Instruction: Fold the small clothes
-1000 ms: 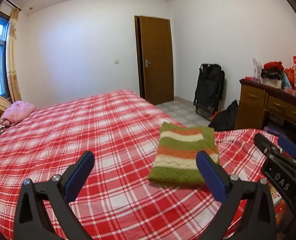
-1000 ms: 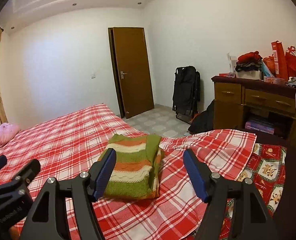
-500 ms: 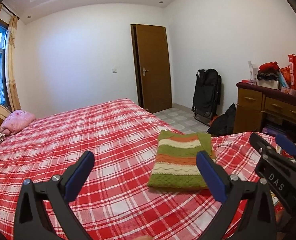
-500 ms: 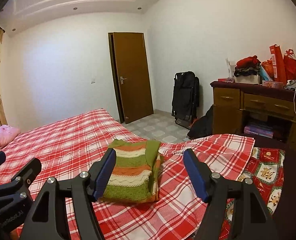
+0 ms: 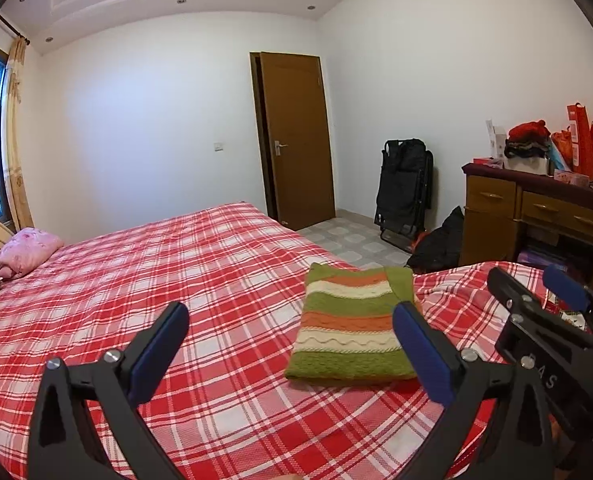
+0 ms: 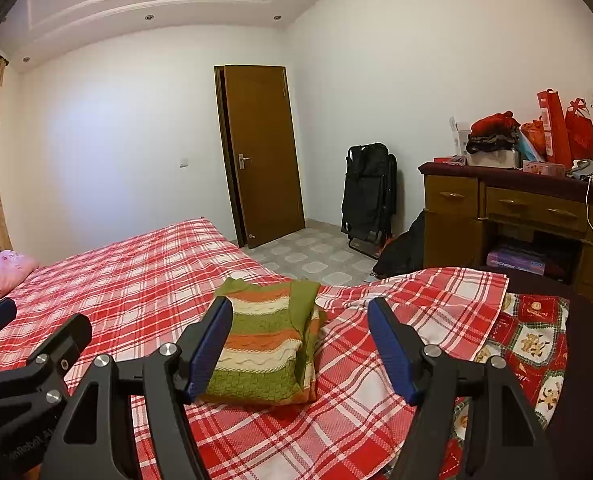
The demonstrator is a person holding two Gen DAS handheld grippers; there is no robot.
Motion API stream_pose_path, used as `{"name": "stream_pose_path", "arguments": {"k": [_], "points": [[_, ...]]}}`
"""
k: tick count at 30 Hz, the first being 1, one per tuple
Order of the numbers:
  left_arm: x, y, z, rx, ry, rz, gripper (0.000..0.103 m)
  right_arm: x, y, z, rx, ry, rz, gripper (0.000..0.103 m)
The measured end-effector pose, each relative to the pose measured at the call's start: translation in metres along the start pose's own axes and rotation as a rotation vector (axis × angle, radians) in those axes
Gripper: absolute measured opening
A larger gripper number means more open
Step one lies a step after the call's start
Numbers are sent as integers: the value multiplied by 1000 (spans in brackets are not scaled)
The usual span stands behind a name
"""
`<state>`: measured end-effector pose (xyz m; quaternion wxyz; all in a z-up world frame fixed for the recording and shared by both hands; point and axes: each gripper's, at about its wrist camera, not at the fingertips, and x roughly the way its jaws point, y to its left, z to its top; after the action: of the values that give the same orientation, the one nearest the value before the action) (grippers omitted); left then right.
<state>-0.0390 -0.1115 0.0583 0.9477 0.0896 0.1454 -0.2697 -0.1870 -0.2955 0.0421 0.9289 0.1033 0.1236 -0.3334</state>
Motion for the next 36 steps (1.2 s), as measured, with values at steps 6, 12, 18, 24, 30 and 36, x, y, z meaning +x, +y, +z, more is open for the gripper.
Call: {"name": "stream_pose_path", "arguments": {"k": [6,12,18,24,30,36], "points": [[1,-2,0,3,8,-3,103,1,0,0,0,2,2,71],[1,-4,0,8,10,0,103,5,0,-1,9,15,6,71],[3,-4,0,5,15,1,103,5,0,-1,9,16,5,71],[3,-4,-1,13,8,2,103,6,-1,0,8,17,5,71],[5,-4,-2,13,10,0,103,8,-3,-1,17,24,6,71],[4,-2,-3,14,10,-3,103,8,-3,-1,17,25,6,71]]}}
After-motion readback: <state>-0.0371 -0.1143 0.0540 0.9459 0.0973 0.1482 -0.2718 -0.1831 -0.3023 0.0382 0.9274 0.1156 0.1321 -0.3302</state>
